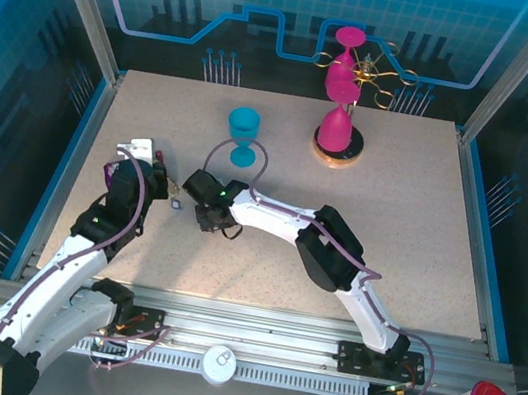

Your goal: Put the keys on the keyring

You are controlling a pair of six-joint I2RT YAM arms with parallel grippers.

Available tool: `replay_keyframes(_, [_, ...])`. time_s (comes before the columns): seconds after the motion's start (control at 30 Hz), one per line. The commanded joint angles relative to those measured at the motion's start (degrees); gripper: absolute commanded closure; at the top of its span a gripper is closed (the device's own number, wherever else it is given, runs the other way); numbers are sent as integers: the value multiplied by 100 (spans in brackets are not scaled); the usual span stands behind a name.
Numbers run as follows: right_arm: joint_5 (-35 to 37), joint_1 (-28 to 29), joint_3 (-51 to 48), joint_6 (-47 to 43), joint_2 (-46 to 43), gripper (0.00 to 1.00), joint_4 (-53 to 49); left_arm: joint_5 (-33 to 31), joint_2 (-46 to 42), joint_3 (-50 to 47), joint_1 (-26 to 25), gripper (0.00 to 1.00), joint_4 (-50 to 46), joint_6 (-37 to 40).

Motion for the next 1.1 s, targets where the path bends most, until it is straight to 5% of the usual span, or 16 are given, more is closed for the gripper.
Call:
replay_keyframes(0.0, [277,67,187,58,170,69,-595,1,-96,-72,62,100,271,116])
replay_keyframes(0.67, [777,8,-2061,-193,-1485,92,-650,316,-13,-114,62,100,362,262])
replay_keyframes(0.9, [602,-156,-2756,-80,-1944,89,-681,655,39,-116,62,100,425,197])
replay_keyframes(1.07, [436,-190,-2654,-74,-2017,74,-681,802,92,-126,62,100,473,208])
